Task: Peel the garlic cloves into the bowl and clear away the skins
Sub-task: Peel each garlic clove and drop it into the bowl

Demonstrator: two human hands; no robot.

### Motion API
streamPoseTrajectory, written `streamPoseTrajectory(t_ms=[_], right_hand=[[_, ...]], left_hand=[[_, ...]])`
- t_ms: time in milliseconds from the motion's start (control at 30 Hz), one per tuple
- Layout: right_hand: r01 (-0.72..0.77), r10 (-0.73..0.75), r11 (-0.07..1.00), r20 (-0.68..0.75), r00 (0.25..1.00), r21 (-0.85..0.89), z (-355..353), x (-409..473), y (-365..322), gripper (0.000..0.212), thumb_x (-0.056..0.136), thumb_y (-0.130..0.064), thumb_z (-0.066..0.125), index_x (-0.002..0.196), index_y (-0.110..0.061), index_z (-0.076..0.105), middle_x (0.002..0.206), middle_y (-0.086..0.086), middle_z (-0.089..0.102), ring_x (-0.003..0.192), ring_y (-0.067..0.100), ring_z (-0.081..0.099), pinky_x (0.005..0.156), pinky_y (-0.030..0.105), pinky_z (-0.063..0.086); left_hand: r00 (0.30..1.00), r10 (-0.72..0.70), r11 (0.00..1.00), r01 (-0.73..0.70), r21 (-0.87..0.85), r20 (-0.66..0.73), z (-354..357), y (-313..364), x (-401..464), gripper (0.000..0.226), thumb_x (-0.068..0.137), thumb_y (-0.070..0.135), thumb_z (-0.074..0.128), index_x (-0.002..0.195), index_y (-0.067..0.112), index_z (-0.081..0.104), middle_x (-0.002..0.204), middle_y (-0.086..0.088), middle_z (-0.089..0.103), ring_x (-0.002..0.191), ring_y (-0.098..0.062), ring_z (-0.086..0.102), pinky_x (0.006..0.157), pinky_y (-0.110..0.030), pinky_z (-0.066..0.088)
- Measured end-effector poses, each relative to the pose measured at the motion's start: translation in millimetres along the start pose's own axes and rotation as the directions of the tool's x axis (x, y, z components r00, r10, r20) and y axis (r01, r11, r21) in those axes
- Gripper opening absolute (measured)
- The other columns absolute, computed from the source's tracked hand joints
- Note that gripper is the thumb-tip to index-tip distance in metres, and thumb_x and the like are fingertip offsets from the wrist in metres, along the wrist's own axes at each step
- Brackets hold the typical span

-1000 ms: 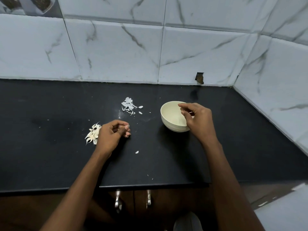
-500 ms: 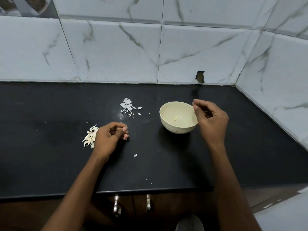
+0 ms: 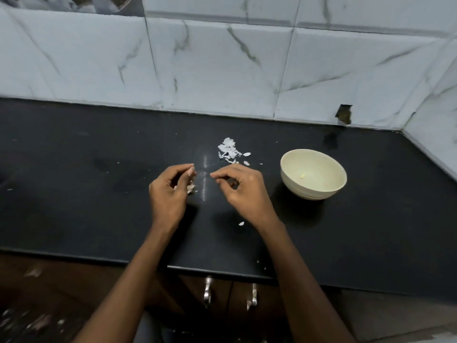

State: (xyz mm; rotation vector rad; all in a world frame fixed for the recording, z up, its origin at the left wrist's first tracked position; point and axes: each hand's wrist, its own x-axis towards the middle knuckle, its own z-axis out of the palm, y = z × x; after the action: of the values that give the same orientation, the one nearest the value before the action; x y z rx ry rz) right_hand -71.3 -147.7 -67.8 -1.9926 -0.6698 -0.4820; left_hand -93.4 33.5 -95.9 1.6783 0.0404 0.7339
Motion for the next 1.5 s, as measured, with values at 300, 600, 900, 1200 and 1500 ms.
streamPoseTrajectory(t_ms=[300, 600, 900, 1200, 1500], right_hand=[[-0.032, 0.038, 0.998, 0.104, 0.994, -0.058, 41, 26, 6, 0.020, 0.091, -0.005, 0.075, 0.105, -0.017, 0.082, 0.095, -0.003, 0.075, 0.074, 0.002, 0.065, 0.072, 0.011, 0.048], [-0.001, -0.004, 1.000, 0.292, 0.956, 0.016, 60, 12, 12, 0.015, 0.086, -0.008, 0.082, 0.097, -0.017, 0.081, 0.090, -0.004, 0.066, 0.076, 0.006, 0.063, 0.071, 0.011, 0.044], [-0.027, 0.033, 0.999, 0.379, 0.925, -0.022, 67, 13, 17, 0.020, 0.091, -0.013, 0.079, 0.112, -0.017, 0.080, 0.105, -0.004, 0.063, 0.085, 0.006, 0.061, 0.072, 0.013, 0.045], [-0.150, 0.147, 0.988, 0.350, 0.925, -0.017, 67, 18, 22, 0.006, 0.084, -0.018, 0.087, 0.088, -0.019, 0.082, 0.091, -0.004, 0.067, 0.070, 0.003, 0.057, 0.069, 0.014, 0.044], [-0.233, 0.190, 0.951, 0.214, 0.958, 0.201, 57, 13, 16, 0.004, 0.091, -0.013, 0.080, 0.094, -0.011, 0.078, 0.084, -0.007, 0.076, 0.073, 0.004, 0.071, 0.070, 0.020, 0.055]], left_hand=[[0.978, -0.173, 0.982, 0.181, 0.057, -0.120, -21, -14, 2, 0.016, 0.102, 0.027, 0.064, 0.095, 0.020, 0.077, 0.081, 0.008, 0.077, 0.076, -0.009, 0.070, 0.077, -0.035, 0.057], [0.951, -0.274, 0.962, 0.272, -0.036, -0.145, -24, -20, 5, 0.016, 0.101, 0.019, 0.066, 0.088, 0.020, 0.076, 0.080, 0.002, 0.076, 0.073, -0.011, 0.067, 0.072, -0.031, 0.055], [0.913, -0.339, 0.936, 0.303, -0.177, -0.228, -26, -18, 7, 0.015, 0.101, 0.015, 0.065, 0.092, 0.011, 0.076, 0.083, -0.007, 0.077, 0.082, -0.010, 0.071, 0.077, -0.017, 0.052], [0.913, -0.352, 0.932, 0.323, -0.163, -0.207, -25, -16, 6, 0.012, 0.101, 0.016, 0.066, 0.094, 0.014, 0.076, 0.082, -0.005, 0.078, 0.078, -0.008, 0.070, 0.074, -0.019, 0.053], [0.953, -0.245, 0.968, 0.229, -0.104, -0.180, -25, -14, 1, 0.011, 0.101, 0.023, 0.067, 0.100, 0.018, 0.077, 0.083, 0.000, 0.077, 0.084, -0.012, 0.073, 0.081, -0.029, 0.057]])
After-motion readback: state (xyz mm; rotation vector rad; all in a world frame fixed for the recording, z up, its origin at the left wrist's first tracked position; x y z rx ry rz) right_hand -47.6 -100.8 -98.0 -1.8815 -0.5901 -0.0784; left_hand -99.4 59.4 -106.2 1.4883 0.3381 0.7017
